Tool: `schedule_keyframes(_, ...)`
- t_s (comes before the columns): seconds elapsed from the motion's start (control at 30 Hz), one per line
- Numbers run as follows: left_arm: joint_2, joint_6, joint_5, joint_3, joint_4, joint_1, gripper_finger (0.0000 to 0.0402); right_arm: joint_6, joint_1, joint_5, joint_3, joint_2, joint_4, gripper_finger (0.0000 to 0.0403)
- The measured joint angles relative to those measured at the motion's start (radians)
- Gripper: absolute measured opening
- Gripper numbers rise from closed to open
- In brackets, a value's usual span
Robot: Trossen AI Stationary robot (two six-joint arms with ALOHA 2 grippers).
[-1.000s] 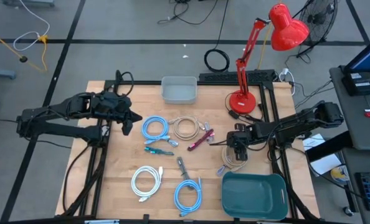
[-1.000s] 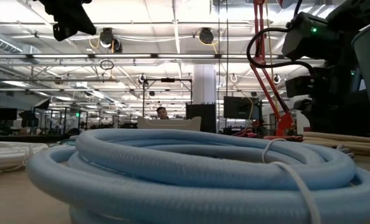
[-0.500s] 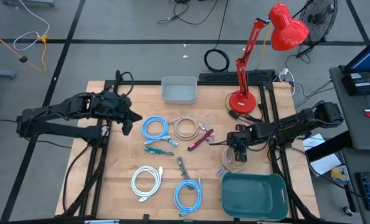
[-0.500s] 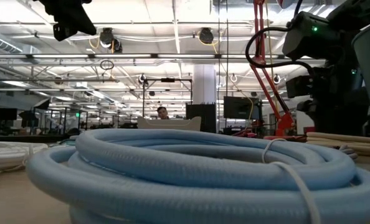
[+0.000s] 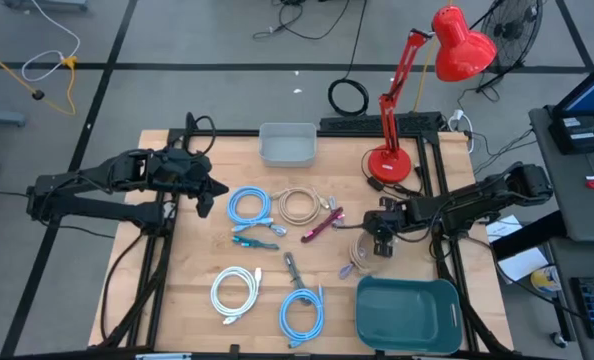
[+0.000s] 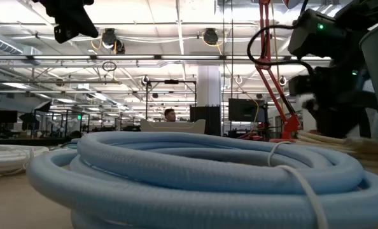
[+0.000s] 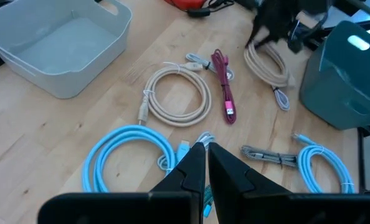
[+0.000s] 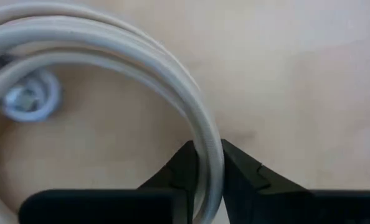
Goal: Pick & Place USB Port
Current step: Put the brown hdmi cable into the blue bin
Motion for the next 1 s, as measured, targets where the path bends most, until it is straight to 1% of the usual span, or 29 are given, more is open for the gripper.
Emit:
schedule_keyframes(0.1,0.000,-0.007,0.000,-0.025,0.004,0.000,0.0021,0.001,0.000,0.034,0.020,-0.017,-0.013,0.0047)
schedule_keyframes(0.4,0.000,-0.059,0.040,-0.118,0.092,0.000,0.0021,0.007,-0.019,0.013,0.103,-0.036,-0.089,0.0045)
schedule_keyframes(0.53,0.000,-0.060,0.045,-0.122,0.108,0.000,0.0021,-0.010,-0.019,0.008,0.160,-0.037,-0.132,0.0045)
schedule_keyframes(0.67,0.000,-0.059,0.045,-0.122,0.110,0.000,0.0021,-0.014,-0.019,0.006,0.259,-0.037,-0.201,0.0045)
schedule_keyframes(0.83,0.000,-0.056,0.045,-0.122,0.110,0.000,0.0021,-0.003,-0.015,0.001,0.418,-0.037,-0.292,0.0045)
schedule_keyframes(0.9,0.000,-0.054,0.045,-0.122,0.110,0.000,0.0021,0.036,-0.014,-0.015,0.485,-0.038,-0.338,0.0045)
schedule_keyframes(1.0,0.000,-0.055,0.045,-0.122,0.110,0.000,0.0021,0.150,-0.008,-0.023,0.576,-0.038,-0.444,0.0045)
